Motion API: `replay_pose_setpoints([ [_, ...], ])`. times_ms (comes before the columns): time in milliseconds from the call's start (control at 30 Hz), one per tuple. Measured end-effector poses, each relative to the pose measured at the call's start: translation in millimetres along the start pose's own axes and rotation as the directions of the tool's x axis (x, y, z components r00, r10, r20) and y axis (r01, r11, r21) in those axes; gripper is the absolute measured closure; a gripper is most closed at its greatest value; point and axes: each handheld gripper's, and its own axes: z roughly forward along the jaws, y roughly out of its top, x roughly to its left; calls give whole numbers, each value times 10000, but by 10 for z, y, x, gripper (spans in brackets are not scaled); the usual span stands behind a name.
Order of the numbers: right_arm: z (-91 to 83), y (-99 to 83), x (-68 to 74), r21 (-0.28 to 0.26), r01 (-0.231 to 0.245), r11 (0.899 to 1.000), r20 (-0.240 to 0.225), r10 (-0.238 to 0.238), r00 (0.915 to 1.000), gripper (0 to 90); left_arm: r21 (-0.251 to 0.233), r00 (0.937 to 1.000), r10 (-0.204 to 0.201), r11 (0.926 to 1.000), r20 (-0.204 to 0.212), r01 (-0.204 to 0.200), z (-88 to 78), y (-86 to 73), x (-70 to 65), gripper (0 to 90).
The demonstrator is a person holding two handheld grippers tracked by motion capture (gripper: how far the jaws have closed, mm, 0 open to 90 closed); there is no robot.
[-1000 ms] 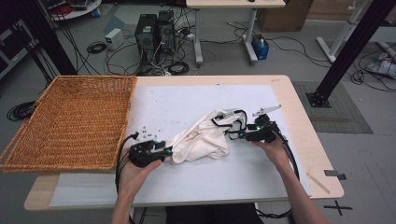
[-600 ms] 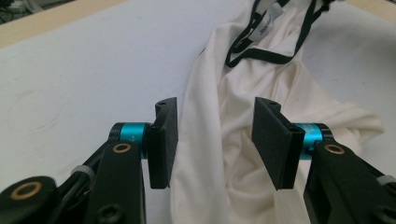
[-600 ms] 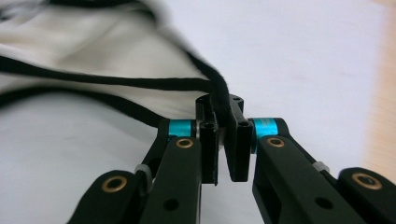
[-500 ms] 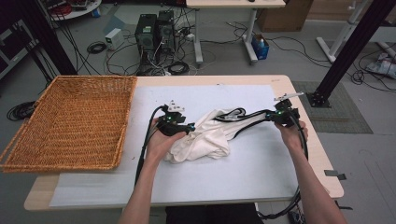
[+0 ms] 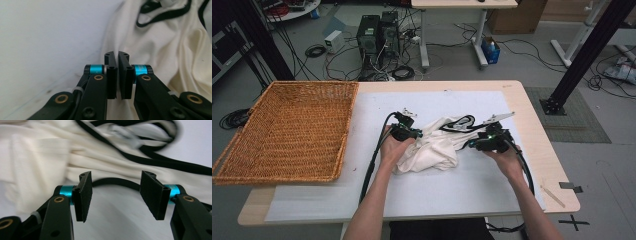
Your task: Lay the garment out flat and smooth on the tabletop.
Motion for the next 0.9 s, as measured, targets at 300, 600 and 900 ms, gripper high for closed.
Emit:
replay_pose_setpoints([
  [300,468,154,331,702,1196,9903,-280,-1179,9926,704,-1231,9464,-2715,9597,-1751,2526,-391,-401,404,860],
  [600,211,30,38,805,691,9944,1041,-774,9916,893,-1283,9156,-3338,9414,-2243,3118,-619,-688,402,859],
  [900,60,17,39,-125,318,9994,425,-313,9986,483,-1844,9556,-2458,9590,-1627,2153,-632,-567,292,505],
])
